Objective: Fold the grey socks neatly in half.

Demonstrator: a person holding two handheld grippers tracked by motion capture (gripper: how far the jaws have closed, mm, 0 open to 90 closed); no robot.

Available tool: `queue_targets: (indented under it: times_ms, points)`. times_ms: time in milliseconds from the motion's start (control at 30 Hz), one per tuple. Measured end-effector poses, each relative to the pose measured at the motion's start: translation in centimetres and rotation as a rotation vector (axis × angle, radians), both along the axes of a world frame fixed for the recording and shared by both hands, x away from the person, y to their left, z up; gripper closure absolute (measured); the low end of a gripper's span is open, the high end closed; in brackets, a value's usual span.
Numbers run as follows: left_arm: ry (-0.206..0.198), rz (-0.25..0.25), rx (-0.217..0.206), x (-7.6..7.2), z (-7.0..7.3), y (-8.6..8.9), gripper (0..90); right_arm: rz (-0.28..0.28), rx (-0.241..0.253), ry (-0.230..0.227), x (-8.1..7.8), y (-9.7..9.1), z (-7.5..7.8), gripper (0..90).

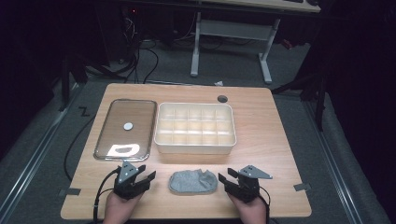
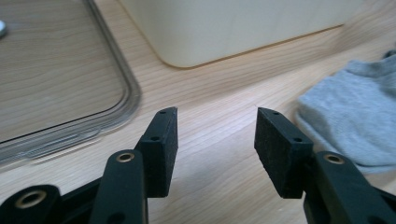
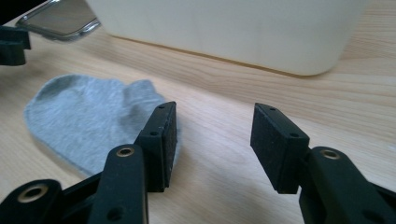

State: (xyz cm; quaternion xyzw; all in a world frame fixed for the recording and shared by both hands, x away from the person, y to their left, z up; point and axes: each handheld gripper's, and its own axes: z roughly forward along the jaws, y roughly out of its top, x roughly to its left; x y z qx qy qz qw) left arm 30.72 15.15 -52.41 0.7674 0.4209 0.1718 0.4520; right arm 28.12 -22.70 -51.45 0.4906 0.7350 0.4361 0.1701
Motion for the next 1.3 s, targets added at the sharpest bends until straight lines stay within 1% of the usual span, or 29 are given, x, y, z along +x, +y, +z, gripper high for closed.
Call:
queue_targets:
  times_ms: [33, 67, 200, 267, 333, 433, 500, 567, 600, 633, 700, 733, 767, 867, 933, 1033, 1100, 1133, 1167, 1300]
  points:
    - [-0.001, -0.023, -0.002, -0.1, 0.1, -0.6, 50.1, 0.021, 0.004, -0.006, -0.1, 0.4, 0.2, 53.9]
    - [-0.001, -0.023, -0.002, -0.1, 0.1, -0.6, 50.3, 0.031, 0.001, -0.009, -0.1, 0.7, 0.3, 54.7]
    - [-0.003, -0.065, -0.012, -0.2, 0.5, -2.1, 51.0, 0.05, 0.004, -0.011, 0.0, 1.3, 0.5, 55.8]
    - [-0.003, -0.09, -0.008, -0.2, 0.7, -3.0, 51.3, 0.064, 0.018, -0.01, 0.1, 1.6, 0.6, 56.2]
    - [0.001, -0.113, 0.003, -0.2, 0.8, -4.0, 52.0, 0.068, 0.018, -0.017, 0.2, 2.0, 0.8, 57.3]
    - [0.014, -0.135, 0.014, 0.2, 0.7, -5.2, 53.8, 0.06, 0.019, -0.01, 0.4, 2.4, 0.8, 60.8]
    - [0.036, -0.147, 0.026, 0.5, 0.5, -5.8, 57.6, 0.061, 0.019, 0.011, 0.7, 2.5, 0.6, 61.7]
    - [0.06, -0.157, 0.016, 0.8, 0.3, -6.2, 61.5, 0.053, 0.014, 0.029, 0.8, 2.6, 0.3, 63.9]
    - [0.064, -0.159, 0.022, 0.9, 0.3, -6.3, 65.8, 0.051, -0.001, 0.042, 0.9, 2.7, 0.1, 64.3]
    - [0.07, -0.159, 0.037, 1.0, 0.1, -6.5, 65.8, 0.051, -0.001, 0.042, 0.9, 2.7, 0.1, 64.3]
    - [0.082, -0.157, 0.055, 1.1, -0.3, -6.7, 71.9, 0.05, -0.022, 0.068, 1.0, 2.8, -0.3, 65.4]
    - [0.082, -0.159, 0.066, 1.0, -0.3, -6.7, 76.9, 0.044, -0.036, 0.099, 1.1, 2.9, -0.7, 67.1]
    - [0.077, -0.161, 0.075, 0.9, -0.3, -6.7, 76.9, 0.044, -0.036, 0.099, 1.1, 2.9, -0.7, 67.1]
    - [0.064, -0.16, 0.096, 0.6, -0.4, -6.8, 81.9, 0.039, -0.052, 0.123, 1.1, 2.8, -1.1, 69.3]
    - [0.054, -0.162, 0.119, 0.3, -0.4, -6.9, 84.7, 0.038, -0.061, 0.13, 1.0, 2.8, -1.2, 72.0]
    - [0.037, -0.164, 0.146, -0.1, -0.7, -6.9, 86.1, 0.036, -0.071, 0.139, 0.9, 2.9, -1.4, 77.0]
    - [0.019, -0.166, 0.164, -0.4, -0.8, -6.9, 86.7, 0.039, -0.081, 0.137, 0.8, 2.8, -1.4, 80.4]
    - [-0.005, -0.167, 0.188, -0.8, -0.8, -6.9, 87.2, 0.037, -0.087, 0.132, 0.6, 2.7, -1.4, 84.3]
    - [-0.005, -0.167, 0.188, -0.8, -0.8, -6.9, 87.5, 0.037, -0.087, 0.132, 0.6, 2.7, -1.4, 84.3]
    - [-0.049, -0.169, 0.236, -1.5, -0.9, -7.2, 87.7, 0.033, -0.086, 0.131, 0.2, 2.4, -1.3, 86.4]
